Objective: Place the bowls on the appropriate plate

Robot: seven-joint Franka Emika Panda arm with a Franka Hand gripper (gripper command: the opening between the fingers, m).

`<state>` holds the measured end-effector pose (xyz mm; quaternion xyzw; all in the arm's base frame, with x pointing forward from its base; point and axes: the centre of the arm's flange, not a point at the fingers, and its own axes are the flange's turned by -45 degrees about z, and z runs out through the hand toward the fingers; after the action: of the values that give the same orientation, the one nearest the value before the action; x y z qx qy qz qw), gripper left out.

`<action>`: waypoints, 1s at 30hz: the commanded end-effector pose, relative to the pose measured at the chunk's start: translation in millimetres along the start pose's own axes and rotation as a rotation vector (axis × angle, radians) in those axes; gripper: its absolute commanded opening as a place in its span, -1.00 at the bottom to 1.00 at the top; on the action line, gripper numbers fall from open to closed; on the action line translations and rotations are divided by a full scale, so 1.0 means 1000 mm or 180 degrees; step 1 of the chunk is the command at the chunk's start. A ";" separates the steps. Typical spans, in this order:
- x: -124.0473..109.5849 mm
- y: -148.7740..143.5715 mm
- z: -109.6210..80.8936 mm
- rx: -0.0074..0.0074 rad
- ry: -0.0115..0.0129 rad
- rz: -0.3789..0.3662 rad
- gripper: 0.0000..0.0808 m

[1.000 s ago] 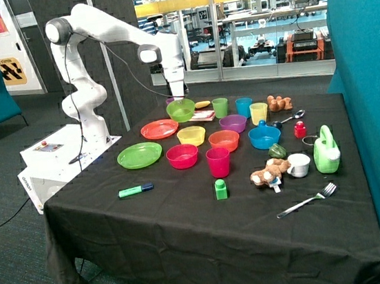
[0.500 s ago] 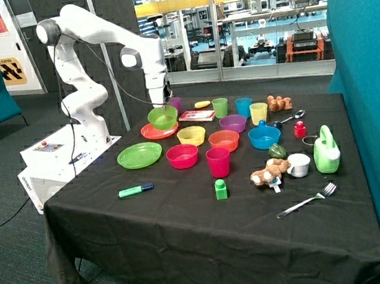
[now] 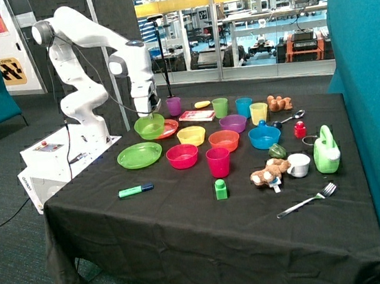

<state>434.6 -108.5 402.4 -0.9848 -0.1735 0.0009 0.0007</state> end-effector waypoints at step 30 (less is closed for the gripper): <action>-0.066 0.025 0.062 -0.00054 0.00048 0.0172 -1.00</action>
<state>385.6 -149.6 355.7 -0.9884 -0.1518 -0.0006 0.0000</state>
